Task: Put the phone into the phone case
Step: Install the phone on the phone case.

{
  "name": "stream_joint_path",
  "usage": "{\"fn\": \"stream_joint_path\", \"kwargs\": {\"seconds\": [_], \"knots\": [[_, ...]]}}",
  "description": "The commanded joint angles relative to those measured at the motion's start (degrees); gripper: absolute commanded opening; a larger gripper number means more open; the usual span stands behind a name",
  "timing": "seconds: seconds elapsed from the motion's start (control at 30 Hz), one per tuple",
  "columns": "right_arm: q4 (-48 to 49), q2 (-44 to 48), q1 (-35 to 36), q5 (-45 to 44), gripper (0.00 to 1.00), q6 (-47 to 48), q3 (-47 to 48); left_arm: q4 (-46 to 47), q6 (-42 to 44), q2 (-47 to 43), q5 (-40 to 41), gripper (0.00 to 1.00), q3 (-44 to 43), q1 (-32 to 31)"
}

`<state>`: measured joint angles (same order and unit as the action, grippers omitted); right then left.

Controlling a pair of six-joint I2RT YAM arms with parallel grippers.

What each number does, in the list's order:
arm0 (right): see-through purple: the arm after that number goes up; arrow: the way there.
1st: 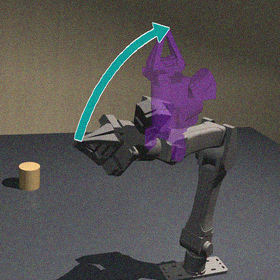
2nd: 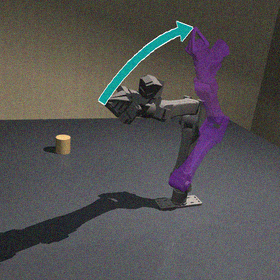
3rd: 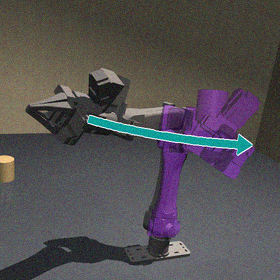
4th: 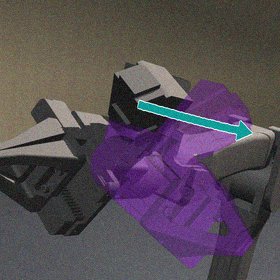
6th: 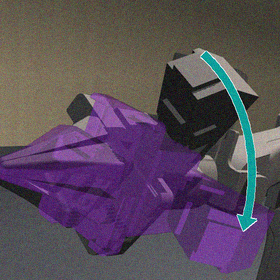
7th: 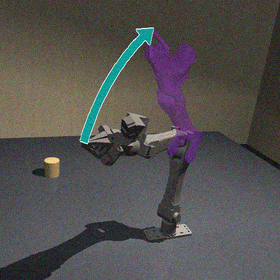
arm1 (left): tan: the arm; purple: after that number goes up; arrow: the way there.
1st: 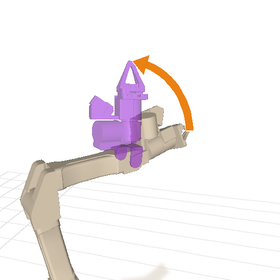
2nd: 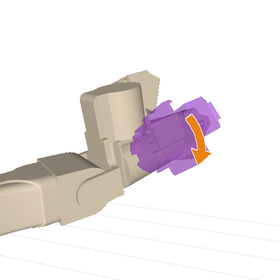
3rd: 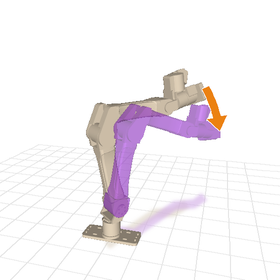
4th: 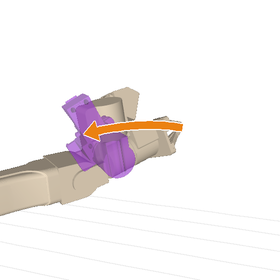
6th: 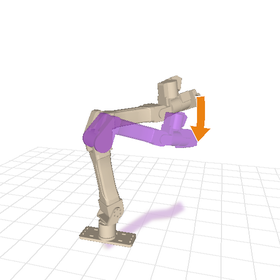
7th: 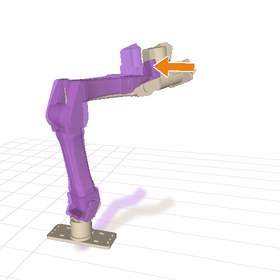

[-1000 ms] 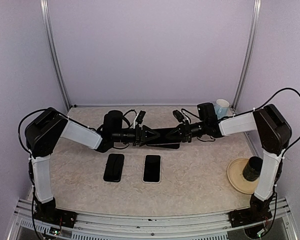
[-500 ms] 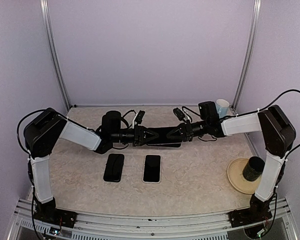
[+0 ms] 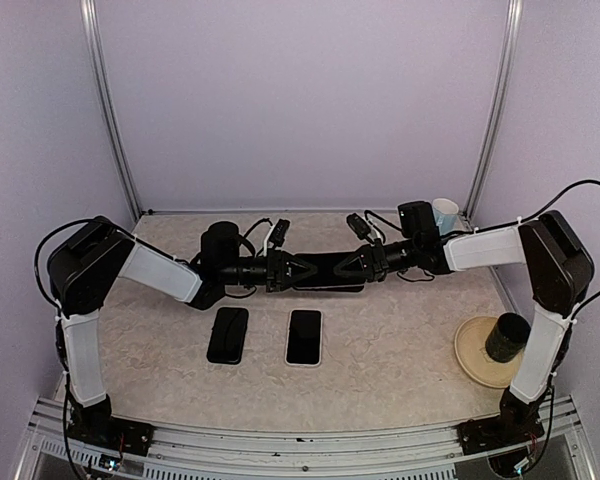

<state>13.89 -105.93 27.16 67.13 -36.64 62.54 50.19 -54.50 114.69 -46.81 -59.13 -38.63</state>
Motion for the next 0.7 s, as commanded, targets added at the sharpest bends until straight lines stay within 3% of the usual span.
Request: {"fn": "stream_joint_path", "kwargs": {"seconds": [0.0, 0.67], "knots": [[-1.6, 0.4, 1.6, -5.1, 0.04, 1.1, -0.3, 8.6, -1.5, -3.5, -3.8, 0.01, -0.3, -2.5], [-11.7, 1.7, 0.3, -3.6, 0.19, 7.3, 2.8, 11.4, -2.5, -6.4, -4.6, 0.0, 2.9, -2.3]]}}
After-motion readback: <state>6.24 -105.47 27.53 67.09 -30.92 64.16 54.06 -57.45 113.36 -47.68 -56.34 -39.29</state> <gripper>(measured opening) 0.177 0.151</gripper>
